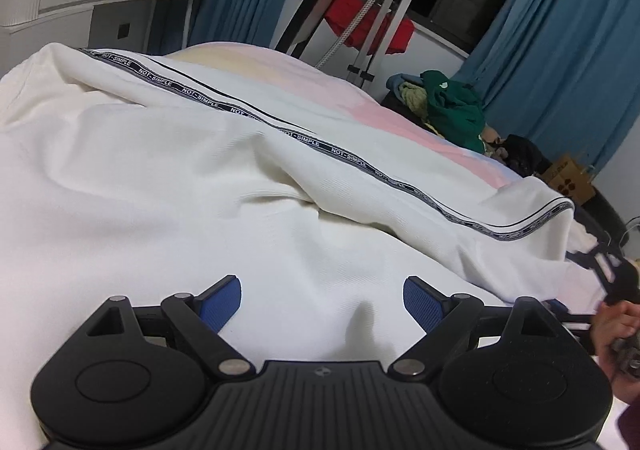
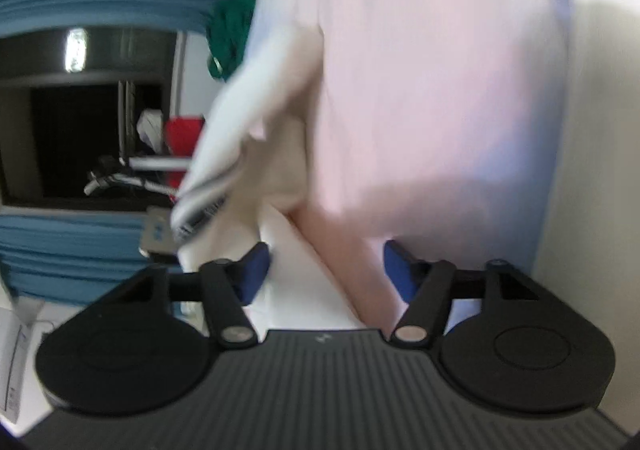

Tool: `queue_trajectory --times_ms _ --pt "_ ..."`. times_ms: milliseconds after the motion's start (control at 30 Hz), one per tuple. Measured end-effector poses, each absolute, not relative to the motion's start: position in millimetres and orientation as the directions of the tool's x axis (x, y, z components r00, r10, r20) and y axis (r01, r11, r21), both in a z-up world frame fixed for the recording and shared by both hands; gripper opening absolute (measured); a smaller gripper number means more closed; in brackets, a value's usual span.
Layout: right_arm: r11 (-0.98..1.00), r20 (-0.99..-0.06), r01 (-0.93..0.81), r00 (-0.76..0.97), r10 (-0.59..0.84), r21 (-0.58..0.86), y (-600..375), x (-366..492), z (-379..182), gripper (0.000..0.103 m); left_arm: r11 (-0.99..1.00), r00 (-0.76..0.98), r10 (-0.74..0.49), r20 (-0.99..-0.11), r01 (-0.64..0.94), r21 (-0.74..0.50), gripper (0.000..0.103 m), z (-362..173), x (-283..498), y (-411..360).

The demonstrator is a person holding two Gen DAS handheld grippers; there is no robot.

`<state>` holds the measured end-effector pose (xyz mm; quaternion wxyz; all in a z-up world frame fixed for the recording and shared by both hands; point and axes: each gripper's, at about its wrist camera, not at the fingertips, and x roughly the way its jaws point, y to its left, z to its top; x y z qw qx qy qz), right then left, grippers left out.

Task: Fold clothes
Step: 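Lift the trimmed edge with the right gripper and fold it over the pants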

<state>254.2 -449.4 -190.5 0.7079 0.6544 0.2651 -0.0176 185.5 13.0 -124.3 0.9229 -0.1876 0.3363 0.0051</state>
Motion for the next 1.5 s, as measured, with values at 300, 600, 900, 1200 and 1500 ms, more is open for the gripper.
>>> queue_trajectory --times_ms 300,600,900,1200,1500 --pt "0.289 -0.376 0.294 0.878 0.295 0.911 -425 281 -174 0.012 0.961 0.781 -0.1 -0.616 -0.085 -0.264 0.09 -129 188 -8" --pt "0.668 -0.32 0.216 0.947 0.034 0.712 -407 209 -91 0.012 0.97 0.8 -0.121 -0.587 -0.029 -0.24 0.09 -121 178 -21" --pt "0.311 -0.378 0.307 0.903 0.202 0.9 -442 179 -138 0.025 0.969 0.819 -0.134 -0.558 -0.01 -0.248 0.09 -106 162 -23" --pt "0.192 -0.389 0.352 0.895 0.217 0.916 -490 209 -183 0.029 0.972 0.808 -0.133 -0.574 -0.006 -0.235 0.09 -113 164 -25" --pt "0.532 -0.522 0.326 0.808 0.273 0.782 -496 272 -189 0.024 0.97 0.778 -0.152 -0.609 -0.002 -0.245 0.09 -126 174 -31"
